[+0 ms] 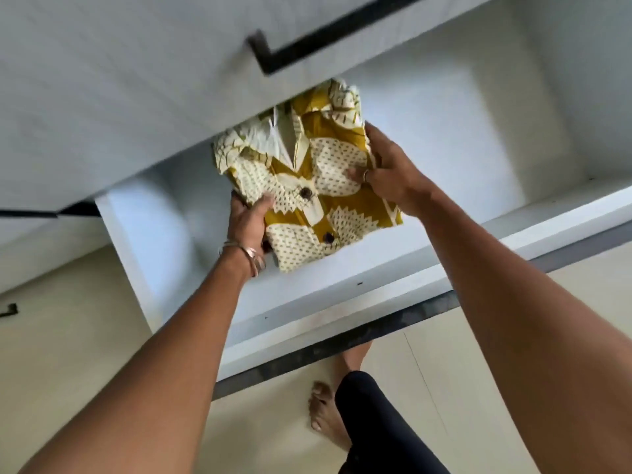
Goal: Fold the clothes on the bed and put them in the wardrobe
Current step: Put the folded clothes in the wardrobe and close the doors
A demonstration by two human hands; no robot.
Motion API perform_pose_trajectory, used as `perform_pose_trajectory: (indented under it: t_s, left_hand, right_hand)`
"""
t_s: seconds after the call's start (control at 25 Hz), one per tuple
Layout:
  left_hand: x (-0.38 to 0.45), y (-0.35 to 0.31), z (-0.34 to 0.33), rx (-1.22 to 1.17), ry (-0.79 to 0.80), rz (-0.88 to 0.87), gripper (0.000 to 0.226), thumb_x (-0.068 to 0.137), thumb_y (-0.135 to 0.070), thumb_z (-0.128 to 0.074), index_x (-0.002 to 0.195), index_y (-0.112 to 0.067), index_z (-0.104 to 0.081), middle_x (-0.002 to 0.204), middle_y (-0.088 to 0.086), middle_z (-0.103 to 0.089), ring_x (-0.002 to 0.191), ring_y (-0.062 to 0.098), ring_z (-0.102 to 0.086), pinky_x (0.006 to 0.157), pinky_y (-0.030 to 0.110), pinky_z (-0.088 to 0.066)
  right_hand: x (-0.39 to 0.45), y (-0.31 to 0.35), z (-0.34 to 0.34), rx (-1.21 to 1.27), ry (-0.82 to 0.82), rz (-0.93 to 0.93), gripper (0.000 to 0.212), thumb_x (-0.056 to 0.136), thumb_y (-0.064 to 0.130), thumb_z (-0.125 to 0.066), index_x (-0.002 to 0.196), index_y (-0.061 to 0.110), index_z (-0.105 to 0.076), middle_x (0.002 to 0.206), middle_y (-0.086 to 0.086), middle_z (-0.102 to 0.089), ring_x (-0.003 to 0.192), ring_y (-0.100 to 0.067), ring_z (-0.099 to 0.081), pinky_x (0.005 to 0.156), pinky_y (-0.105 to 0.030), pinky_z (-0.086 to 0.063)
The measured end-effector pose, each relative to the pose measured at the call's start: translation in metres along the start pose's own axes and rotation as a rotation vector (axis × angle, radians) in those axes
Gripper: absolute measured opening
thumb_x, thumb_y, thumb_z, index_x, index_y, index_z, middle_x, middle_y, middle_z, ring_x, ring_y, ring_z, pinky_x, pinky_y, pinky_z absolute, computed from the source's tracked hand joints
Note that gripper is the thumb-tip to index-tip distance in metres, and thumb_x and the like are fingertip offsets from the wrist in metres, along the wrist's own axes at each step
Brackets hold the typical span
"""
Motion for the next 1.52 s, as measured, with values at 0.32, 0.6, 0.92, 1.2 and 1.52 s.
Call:
perform_pose_trajectory:
  t_s: [0.32, 0.6, 0.92, 1.2, 1.52]
  left_hand:
    - [0.003, 0.034, 0.006, 0.509, -0.153, 0.107, 0.06, 0.096, -0.057, -0.038, 0.144, -0.024, -0.024, 0.124, 0.013, -0.055, 0.113, 0.035, -0.054, 0.094, 0.043, -0.045]
    - [-0.1, -0.003, -0.004, 1.194, -0.154, -0.38, 0.062, 0.088, -0.054, -0.054, 0.14, -0.022, -0.04, 0.137, 0.013, -0.041, 0.126, 0.035, -0.038, 0.096, 0.052, -0.037]
    - [-0.191, 0.016, -0.006, 1.833, 0.342, -0.51, 0.093, 0.077, -0.061, -0.064, 0.149, -0.036, -0.01, 0.159, 0.002, 0.002, 0.147, 0.028, 0.005, 0.111, 0.061, 0.004]
    - [-0.185, -0.004, 0.003, 1.767, 0.019, -0.518, 0.079, 0.056, -0.066, -0.076, 0.117, -0.028, -0.046, 0.121, 0.002, -0.041, 0.112, 0.025, -0.037, 0.088, 0.041, -0.029]
    - [-0.148, -0.045, 0.009, 1.528, -0.077, -0.197, 0.05, 0.079, -0.065, -0.062, 0.077, -0.015, -0.065, 0.084, 0.009, -0.068, 0.083, 0.032, -0.064, 0.066, 0.031, -0.043]
  right_hand:
    - [0.005, -0.034, -0.008, -0.222, -0.24, -0.248, 0.069, 0.094, 0.049, -0.059, 0.15, 0.021, -0.029, 0.146, -0.013, -0.046, 0.129, -0.032, -0.048, 0.1, -0.036, -0.043]
    - [-0.097, 0.002, 0.012, -0.367, -0.211, -0.27, 0.05, 0.092, 0.036, -0.066, 0.135, 0.016, -0.052, 0.119, -0.008, -0.066, 0.109, -0.024, -0.062, 0.088, -0.032, -0.048]
    - [-0.187, 0.01, 0.003, -1.216, 0.239, -0.163, 0.073, 0.081, 0.022, -0.078, 0.143, 0.033, -0.042, 0.149, 0.001, -0.04, 0.135, -0.026, -0.027, 0.108, -0.05, -0.022]
    - [-0.185, 0.013, 0.009, -1.32, -0.259, -0.044, 0.045, 0.067, 0.006, -0.079, 0.104, 0.031, -0.07, 0.123, 0.003, -0.057, 0.12, -0.027, -0.04, 0.092, -0.047, -0.03]
    - [-0.153, 0.045, 0.005, -0.725, -0.648, -0.406, 0.022, 0.084, 0.021, -0.075, 0.099, 0.006, -0.068, 0.098, -0.015, -0.066, 0.09, -0.037, -0.063, 0.07, -0.034, -0.045]
Point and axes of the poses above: each hand's wrist, its own x-axis towards the middle knuckle, its own z-axis out of the back of the hand, y = z × x, the point moved 3 cm from there along x, towards the middle knuckle
